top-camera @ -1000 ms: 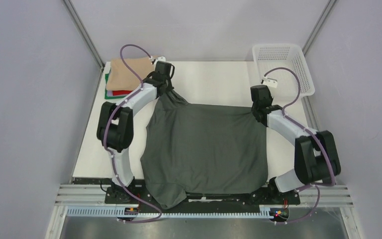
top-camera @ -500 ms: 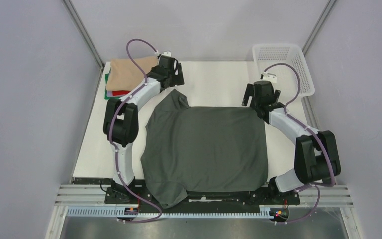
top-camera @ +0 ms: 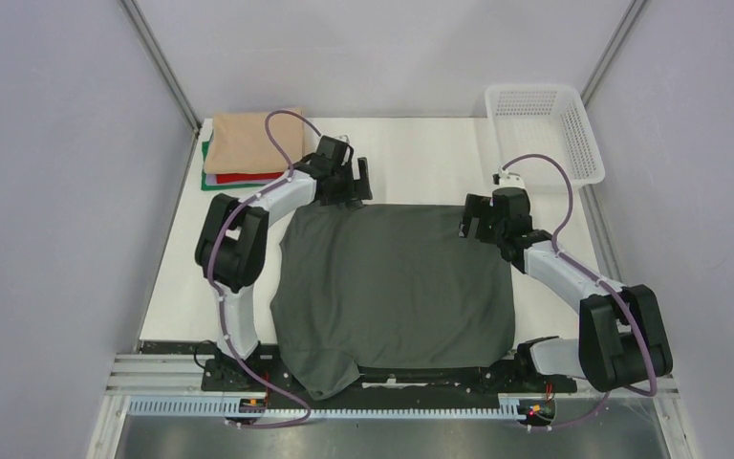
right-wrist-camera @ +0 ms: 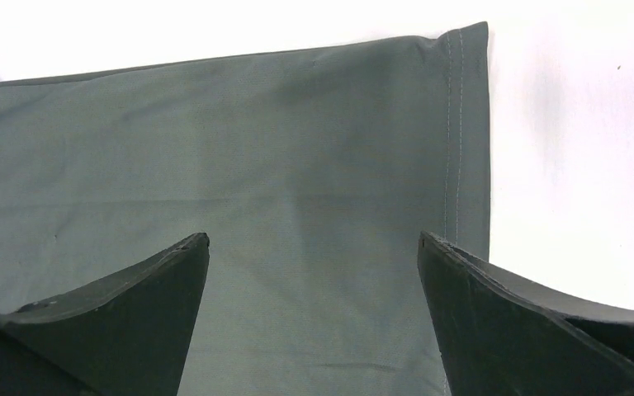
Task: Fold and stack the t-shirts
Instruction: Flatten out the tshirt
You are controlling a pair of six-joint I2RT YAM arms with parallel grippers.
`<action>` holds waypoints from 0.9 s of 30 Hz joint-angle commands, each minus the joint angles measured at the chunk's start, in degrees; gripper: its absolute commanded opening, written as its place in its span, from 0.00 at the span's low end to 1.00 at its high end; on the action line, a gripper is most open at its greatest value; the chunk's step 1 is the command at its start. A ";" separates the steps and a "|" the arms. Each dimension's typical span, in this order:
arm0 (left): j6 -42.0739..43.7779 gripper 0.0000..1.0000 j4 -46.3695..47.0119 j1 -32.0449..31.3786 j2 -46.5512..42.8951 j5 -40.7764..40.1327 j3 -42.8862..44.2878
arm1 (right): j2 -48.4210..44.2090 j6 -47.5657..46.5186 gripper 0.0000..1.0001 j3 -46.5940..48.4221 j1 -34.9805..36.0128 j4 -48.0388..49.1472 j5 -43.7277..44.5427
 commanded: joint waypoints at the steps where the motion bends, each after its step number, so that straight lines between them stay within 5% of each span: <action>1: -4.07 1.00 1.66 -0.29 5.07 5.28 6.28 | 1.56 -1.24 0.98 0.56 0.11 2.72 0.55; 8: -7.19 1.00 -1.23 -1.01 14.43 6.90 18.32 | 4.48 -1.48 0.98 1.61 0.07 2.63 3.06; 16: -6.12 1.00 -13.74 -1.46 23.06 -0.73 34.15 | 6.11 -1.98 0.98 2.69 0.12 1.55 4.38; 27: 0.54 1.00 -13.58 -2.08 3.20 -15.44 23.14 | 1.33 -5.91 0.98 1.65 0.12 0.59 2.87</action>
